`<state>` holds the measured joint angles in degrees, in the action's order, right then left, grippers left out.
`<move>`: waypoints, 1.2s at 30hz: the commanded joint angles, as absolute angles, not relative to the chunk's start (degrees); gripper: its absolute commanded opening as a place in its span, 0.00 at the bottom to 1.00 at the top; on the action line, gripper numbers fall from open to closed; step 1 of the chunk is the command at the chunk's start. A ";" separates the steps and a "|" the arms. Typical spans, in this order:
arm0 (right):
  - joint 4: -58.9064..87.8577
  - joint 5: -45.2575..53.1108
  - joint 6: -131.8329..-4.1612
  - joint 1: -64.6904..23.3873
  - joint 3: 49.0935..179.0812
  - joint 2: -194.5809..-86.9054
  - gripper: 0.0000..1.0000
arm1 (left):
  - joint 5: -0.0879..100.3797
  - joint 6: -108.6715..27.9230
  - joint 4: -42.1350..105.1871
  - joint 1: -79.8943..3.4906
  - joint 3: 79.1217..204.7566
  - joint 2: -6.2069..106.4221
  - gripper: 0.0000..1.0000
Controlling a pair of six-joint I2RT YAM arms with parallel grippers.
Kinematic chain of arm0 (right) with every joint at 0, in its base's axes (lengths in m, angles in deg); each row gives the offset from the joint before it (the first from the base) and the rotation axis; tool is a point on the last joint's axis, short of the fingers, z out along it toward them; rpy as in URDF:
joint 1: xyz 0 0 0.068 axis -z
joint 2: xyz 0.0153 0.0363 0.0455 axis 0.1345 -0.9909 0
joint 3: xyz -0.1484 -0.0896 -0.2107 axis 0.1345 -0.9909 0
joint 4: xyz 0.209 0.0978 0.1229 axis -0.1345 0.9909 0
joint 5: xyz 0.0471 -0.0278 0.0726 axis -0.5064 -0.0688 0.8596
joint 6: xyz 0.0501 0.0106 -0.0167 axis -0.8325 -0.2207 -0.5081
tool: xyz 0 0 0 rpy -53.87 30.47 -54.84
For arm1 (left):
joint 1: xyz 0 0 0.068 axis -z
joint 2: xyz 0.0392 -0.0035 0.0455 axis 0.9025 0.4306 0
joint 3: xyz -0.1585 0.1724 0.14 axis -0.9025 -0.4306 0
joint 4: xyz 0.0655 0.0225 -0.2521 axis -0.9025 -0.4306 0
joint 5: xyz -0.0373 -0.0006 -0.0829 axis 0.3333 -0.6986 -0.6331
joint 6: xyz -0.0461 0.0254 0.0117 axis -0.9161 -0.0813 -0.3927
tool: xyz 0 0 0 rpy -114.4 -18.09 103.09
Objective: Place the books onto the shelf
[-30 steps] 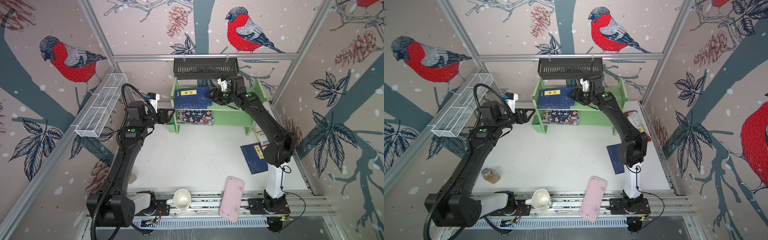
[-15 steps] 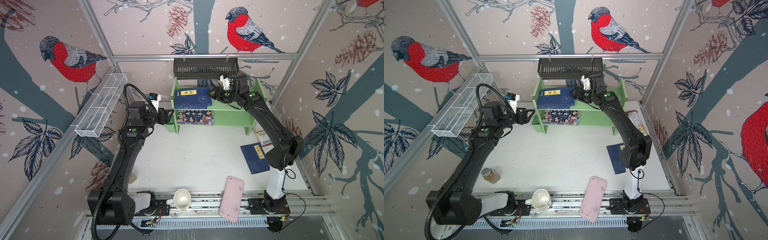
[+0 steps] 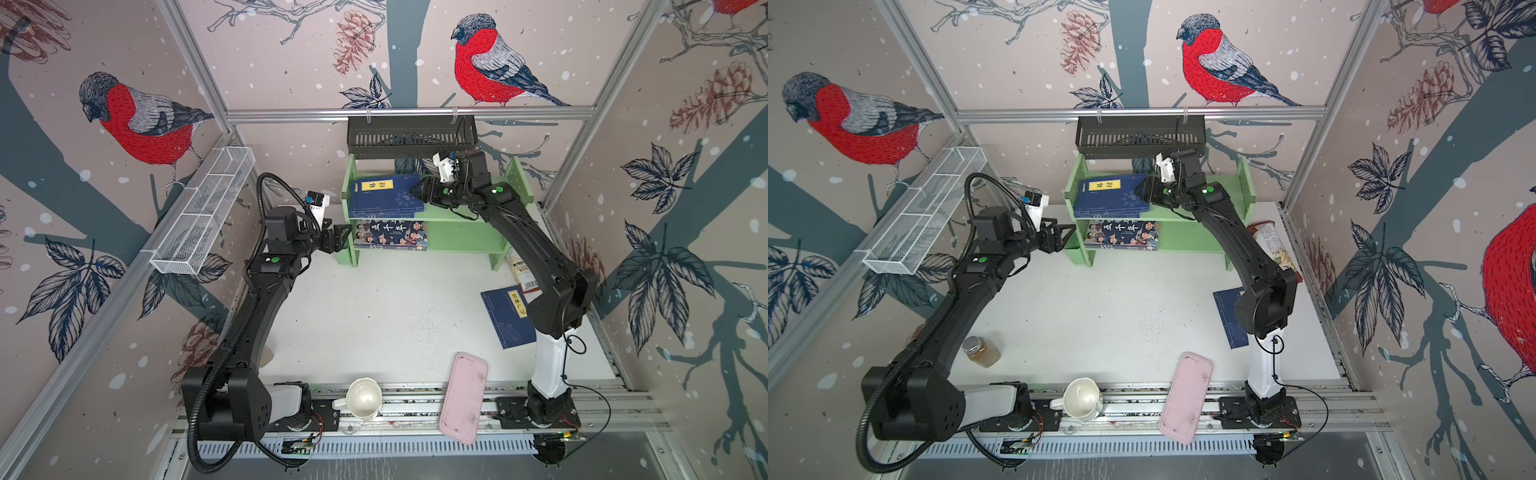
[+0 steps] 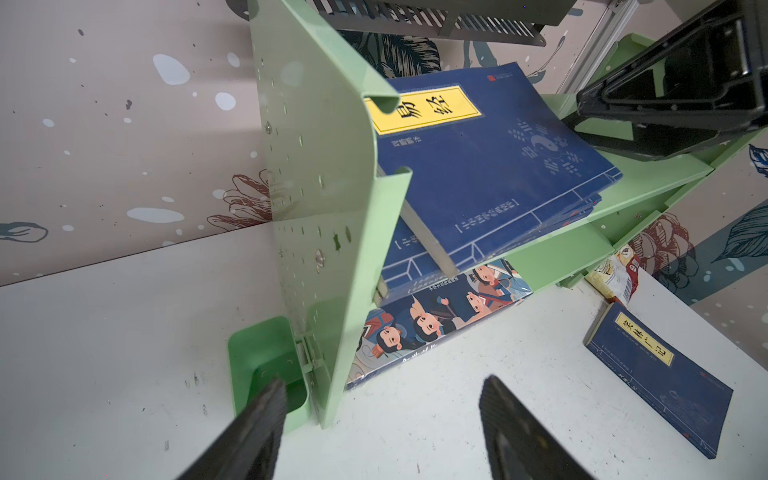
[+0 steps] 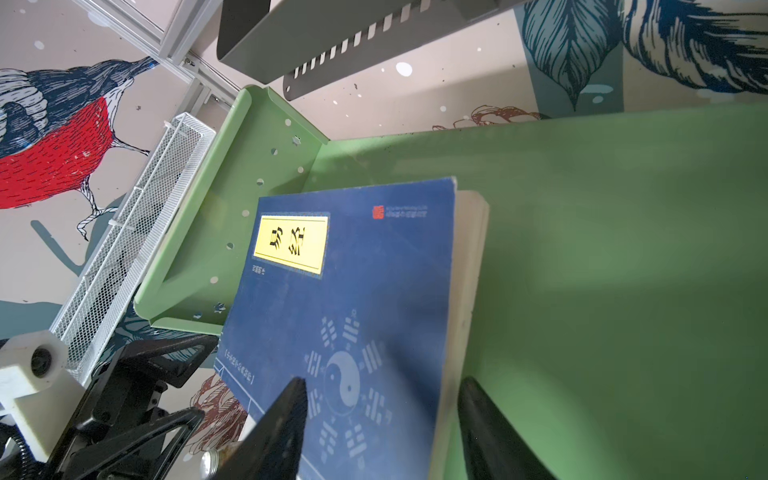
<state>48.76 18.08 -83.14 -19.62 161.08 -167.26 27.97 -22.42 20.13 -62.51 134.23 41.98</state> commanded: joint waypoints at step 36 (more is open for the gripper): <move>48.64 18.91 -82.99 -21.45 164.18 -168.42 0.58 | 27.79 -25.32 29.24 -61.88 134.98 46.09 0.74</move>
